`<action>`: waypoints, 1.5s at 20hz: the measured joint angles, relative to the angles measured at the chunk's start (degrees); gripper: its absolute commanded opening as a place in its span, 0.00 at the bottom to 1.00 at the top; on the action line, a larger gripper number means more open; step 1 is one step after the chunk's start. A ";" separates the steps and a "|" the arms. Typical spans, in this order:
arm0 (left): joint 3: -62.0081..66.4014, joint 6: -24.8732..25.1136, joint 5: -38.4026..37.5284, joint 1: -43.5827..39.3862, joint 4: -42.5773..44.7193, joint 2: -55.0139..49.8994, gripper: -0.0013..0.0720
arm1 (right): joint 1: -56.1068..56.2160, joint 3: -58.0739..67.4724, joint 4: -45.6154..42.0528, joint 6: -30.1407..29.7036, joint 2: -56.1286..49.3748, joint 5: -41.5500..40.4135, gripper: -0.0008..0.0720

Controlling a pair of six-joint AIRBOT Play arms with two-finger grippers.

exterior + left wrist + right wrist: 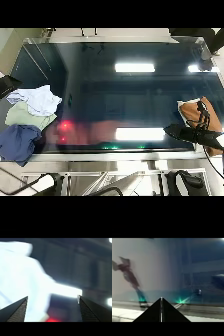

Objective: Fold the shirts.

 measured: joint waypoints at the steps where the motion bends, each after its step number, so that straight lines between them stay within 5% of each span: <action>1: 1.90 -0.02 0.66 0.28 1.73 -3.61 0.96 | 0.00 0.00 0.00 0.02 0.00 -0.02 0.03; 12: 20.83 -0.20 8.74 -2.78 6.82 -35.30 0.96 | 0.00 0.00 0.02 -0.07 0.00 -0.13 0.03; 16: 29.68 -3.04 6.93 -6.67 16.46 -43.89 0.96 | 0.00 0.00 0.02 -0.15 0.00 -0.17 0.03; 17: 31.95 -3.76 5.70 -7.91 20.06 -45.79 0.84 | 0.00 0.00 0.02 -0.15 0.02 -0.17 0.03; 19: 35.15 -4.70 3.37 -10.19 27.17 -48.43 0.23 | 0.00 0.00 0.02 -0.17 0.02 -0.20 0.03; 20: 35.89 -5.27 2.58 -11.32 29.99 -49.22 0.05 | 0.00 0.00 0.02 -0.15 0.02 -0.22 0.03; 25: 36.65 -5.68 -1.33 -16.24 38.01 -47.93 0.04 | 0.00 0.00 0.00 -0.15 0.02 -0.44 0.03; 30: 36.92 -3.74 -0.61 -20.39 30.62 -35.89 0.04 | 0.00 0.00 0.02 -0.15 0.02 -0.57 0.03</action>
